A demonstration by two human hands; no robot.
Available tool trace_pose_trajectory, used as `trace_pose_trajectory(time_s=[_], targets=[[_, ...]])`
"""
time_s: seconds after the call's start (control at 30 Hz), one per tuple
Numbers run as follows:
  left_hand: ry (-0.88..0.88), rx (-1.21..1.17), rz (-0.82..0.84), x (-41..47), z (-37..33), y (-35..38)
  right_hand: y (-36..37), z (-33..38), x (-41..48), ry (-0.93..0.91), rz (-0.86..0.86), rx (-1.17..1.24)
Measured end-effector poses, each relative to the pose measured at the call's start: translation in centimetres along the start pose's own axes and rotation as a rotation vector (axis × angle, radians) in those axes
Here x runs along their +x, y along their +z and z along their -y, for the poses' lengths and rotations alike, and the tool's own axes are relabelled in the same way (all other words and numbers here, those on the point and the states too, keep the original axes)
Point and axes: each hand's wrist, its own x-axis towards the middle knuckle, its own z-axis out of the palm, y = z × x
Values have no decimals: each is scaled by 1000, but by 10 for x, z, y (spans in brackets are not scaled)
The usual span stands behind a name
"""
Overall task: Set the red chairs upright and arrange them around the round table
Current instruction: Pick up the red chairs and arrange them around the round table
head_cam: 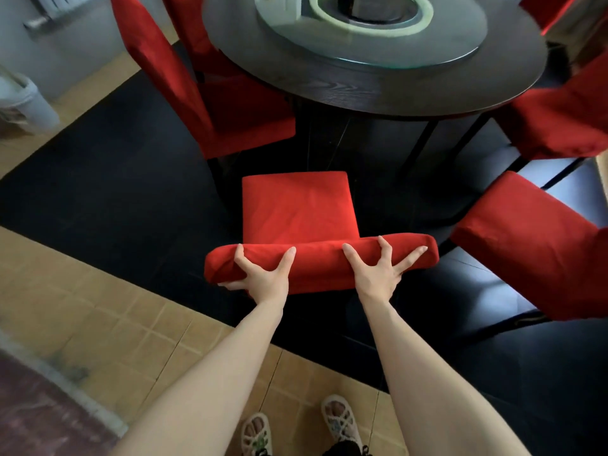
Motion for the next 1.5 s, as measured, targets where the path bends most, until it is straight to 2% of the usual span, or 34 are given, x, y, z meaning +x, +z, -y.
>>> trace_pose_trajectory(time_s=[0.27,0.5,0.9,1.07,1.5], targets=[[20,24,56,41,-15,-10,32,37,9,154,-13,-23],[60,40,70,74,-36,-9,59,59,23,168,-70,-2],[45,72,148,82,-36,-15,77,63,8,189,-174,29],[62,100,191,87,-36,-23,86,66,-6,261,-241,66],[104,219,376,99,-35,-57,103,63,-55,353,-397,133]])
